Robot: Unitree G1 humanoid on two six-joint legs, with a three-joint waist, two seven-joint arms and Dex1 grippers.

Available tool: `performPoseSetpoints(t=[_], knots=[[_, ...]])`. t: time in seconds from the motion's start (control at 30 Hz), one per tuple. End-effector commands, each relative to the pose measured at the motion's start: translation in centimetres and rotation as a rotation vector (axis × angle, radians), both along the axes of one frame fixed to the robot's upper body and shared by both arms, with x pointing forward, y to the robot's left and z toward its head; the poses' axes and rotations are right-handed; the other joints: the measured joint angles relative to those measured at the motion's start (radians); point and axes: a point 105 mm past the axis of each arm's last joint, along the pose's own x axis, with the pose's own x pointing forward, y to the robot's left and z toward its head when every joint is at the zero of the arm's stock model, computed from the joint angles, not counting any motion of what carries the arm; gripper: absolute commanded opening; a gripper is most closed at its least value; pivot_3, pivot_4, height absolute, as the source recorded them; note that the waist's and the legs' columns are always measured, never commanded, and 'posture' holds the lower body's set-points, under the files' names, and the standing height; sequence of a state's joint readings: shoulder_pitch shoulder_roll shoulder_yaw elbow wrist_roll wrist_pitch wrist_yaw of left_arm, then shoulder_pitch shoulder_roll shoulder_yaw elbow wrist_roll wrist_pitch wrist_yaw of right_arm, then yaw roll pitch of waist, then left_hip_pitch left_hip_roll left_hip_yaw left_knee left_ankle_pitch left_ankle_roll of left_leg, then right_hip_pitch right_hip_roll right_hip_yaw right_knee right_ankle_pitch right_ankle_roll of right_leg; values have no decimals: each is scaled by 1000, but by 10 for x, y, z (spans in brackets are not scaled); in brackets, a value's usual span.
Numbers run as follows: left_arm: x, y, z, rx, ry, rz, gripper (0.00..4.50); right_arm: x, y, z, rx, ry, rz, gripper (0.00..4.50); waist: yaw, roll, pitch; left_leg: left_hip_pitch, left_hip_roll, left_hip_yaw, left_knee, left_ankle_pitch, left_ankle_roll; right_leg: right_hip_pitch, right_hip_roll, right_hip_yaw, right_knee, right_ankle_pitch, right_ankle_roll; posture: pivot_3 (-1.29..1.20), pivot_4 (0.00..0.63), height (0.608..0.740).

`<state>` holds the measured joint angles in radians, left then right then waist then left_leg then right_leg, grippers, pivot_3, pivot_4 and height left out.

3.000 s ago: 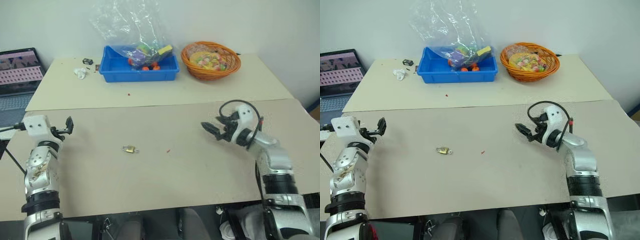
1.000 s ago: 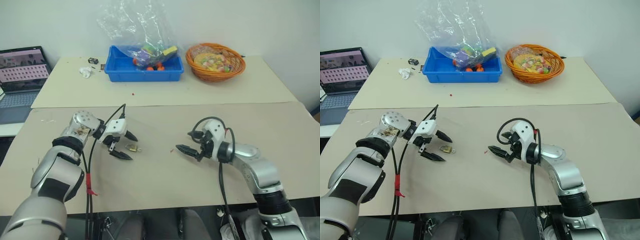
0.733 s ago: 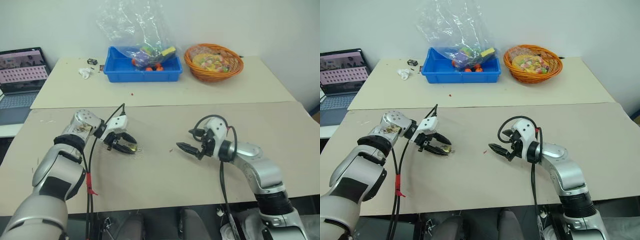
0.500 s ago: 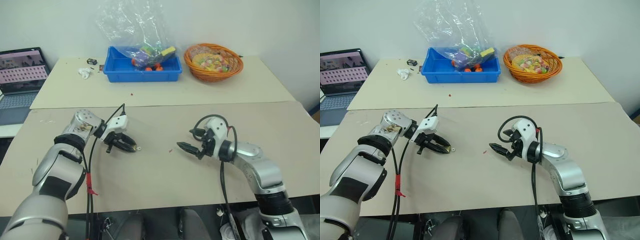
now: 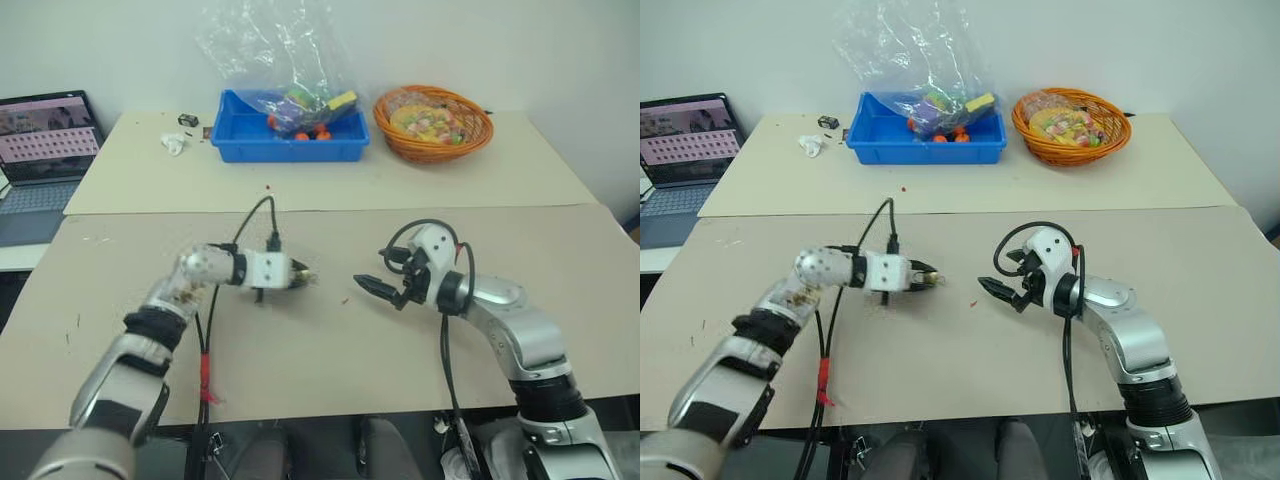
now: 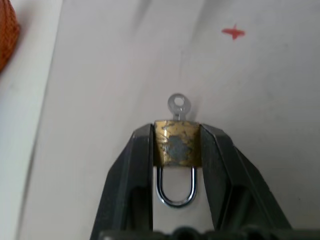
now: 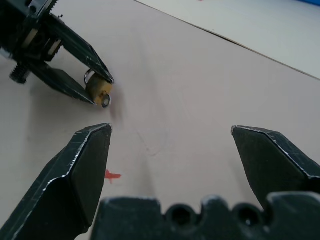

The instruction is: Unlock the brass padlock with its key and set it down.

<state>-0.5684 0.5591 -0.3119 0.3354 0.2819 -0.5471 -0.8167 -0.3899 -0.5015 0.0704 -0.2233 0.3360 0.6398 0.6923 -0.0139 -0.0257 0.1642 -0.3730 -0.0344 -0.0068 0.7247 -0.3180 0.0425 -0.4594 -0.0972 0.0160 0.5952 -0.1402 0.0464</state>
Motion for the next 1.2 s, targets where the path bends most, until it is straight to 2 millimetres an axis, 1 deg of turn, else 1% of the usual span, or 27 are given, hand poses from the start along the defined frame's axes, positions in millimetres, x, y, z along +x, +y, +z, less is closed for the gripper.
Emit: performPoseSetpoints(t=[0.03, 0.07, 0.13, 0.2, 0.27, 0.37, 0.47, 0.53, 0.63, 0.7, 0.77, 0.9, 1.0, 1.2], knots=[[-15, 7, 18, 39, -384, 109, 833, 3, 2, 15, 6, -33, 10, 4500, 0, 0, 0, 0, 0, 0, -2, 0, 0, 0, 0, 0, 0, 0, 0, 0, 150, 728], [-20, 11, 12, 49, -426, 141, 833, 4, 1, 16, 11, -22, 9, 4500, 0, 0, 0, 1, 0, 0, -2, 0, 0, 0, 0, 0, -1, 0, 0, 0, 150, 728], [-24, 18, 6, 69, -484, 200, 833, 6, -1, 18, 14, -1, 10, 4500, 2, 0, 0, 4, 0, 1, -5, 0, 0, 1, 0, 0, -1, 0, 0, 0, 150, 728], [-23, 21, 8, 81, -540, 235, 833, 5, -2, 18, 9, 19, 22, 4500, 10, 0, 0, 5, 0, 1, -8, 0, 0, 2, -1, 0, -1, 0, 0, 0, 150, 728], [-24, 22, 13, 72, -576, 262, 833, 1, 1, 20, 18, 38, 59, 4500, 18, 1, 0, 5, 0, 1, -7, 0, 0, 2, -1, -2, -2, 0, 0, 0, 150, 728], [-27, 19, 19, 47, -621, 275, 833, -8, 13, 22, 54, 77, 124, 4500, 19, 1, 0, 5, 0, 1, -7, 1, -1, 2, -2, -1, -1, 0, -1, 0, 150, 728], [-30, 15, 31, 8, -697, 267, 833, -15, 34, 21, 107, 141, 184, 4500, 15, 1, 0, 5, 0, 1, -7, 1, -1, 2, -2, -1, -1, 1, -1, 0, 150, 728], [-31, 14, 35, -10, -722, 263, 833, -17, 43, 21, 116, 158, 207, 4500, 10, 1, 0, 5, 0, 1, -7, 1, -1, 1, -1, -1, 0, 1, -2, 0, 150, 728], [-34, 12, 41, -54, -750, 248, 833, -14, 52, 24, 123, 166, 217, 4500, 7, 1, 0, 5, 0, 1, -7, 1, -1, 1, -2, -2, -1, 1, -2, 0, 150, 728], [-35, 13, 50, -92, -775, 241, 833, -9, 56, 29, 123, 155, 215, 4500, 5, 1, 0, 5, 0, 1, -7, 1, -1, 1, -2, -2, -1, 1, -2, 0, 150, 728], [-36, 12, 58, -123, -789, 225, 833, -4, 57, 35, 126, 147, 210, 4500, 3, 1, 0, 5, 0, 1, -7, 1, -2, 1, -2, -2, -1, 1, -2, 0, 150, 728], [-37, 11, 56, -116, -763, 216, 833, -3, 60, 43, 127, 124, 218, 4500, 3, 1, 0, 5, 0, 1, -8, 1, -2, 1, -3, -3, 0, 1, -2, 0, 150, 728], [-40, 8, 60, -135, -767, 206, 833, -4, 64, 44, 126, 112, 225, 4500, 2, 1, 0, 4, 0, 1, -9, 1, -2, 1, -3, -3, 0, 1, -2, 0, 150, 728], [-41, 6, 57, -156, -719, 183, 833, -5, 69, 44, 135, 100, 231, 4500, 2, 1, 0, 5, 0, 1, -9, 1, -2, 1, -3, -3, 0, 1, -2, 0, 150, 728]])
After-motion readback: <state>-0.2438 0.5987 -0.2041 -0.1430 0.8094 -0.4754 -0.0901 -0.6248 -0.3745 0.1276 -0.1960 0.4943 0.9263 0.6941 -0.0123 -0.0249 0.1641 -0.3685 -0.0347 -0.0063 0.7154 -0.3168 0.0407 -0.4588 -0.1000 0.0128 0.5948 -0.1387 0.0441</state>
